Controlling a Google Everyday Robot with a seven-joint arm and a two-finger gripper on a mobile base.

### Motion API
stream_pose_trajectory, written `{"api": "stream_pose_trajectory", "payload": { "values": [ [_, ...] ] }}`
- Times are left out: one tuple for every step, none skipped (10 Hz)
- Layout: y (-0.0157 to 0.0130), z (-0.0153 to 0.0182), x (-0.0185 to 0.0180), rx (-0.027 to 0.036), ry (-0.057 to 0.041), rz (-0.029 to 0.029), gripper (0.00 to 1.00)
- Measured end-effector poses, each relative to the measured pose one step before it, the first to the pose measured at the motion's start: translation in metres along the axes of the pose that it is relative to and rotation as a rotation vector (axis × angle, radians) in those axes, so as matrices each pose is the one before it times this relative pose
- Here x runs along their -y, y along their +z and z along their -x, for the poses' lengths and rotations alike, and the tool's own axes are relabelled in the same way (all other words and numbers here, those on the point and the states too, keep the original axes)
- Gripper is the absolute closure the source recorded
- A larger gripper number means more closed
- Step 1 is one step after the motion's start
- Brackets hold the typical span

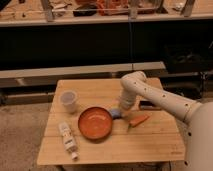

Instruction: Wipe the white sponge on the table

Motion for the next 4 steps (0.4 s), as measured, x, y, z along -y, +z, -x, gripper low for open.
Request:
{"api": "stream_pose_trajectory", "payload": {
  "values": [
    [-0.00001,-0.00068,-0.00132,0.00114,0.00172,-0.00001,1.00],
    [-0.00200,-0.00162,-0.00083,0.00099,0.00158,-0.00220,1.00],
    [-0.00024,-0.00025,-0.00027,0.00308,0.00030,-0.00105,1.00],
    [-0.00047,-0.00099,-0.00113,0.00189,0.00381,-0.00064,1.00]
  ]
}}
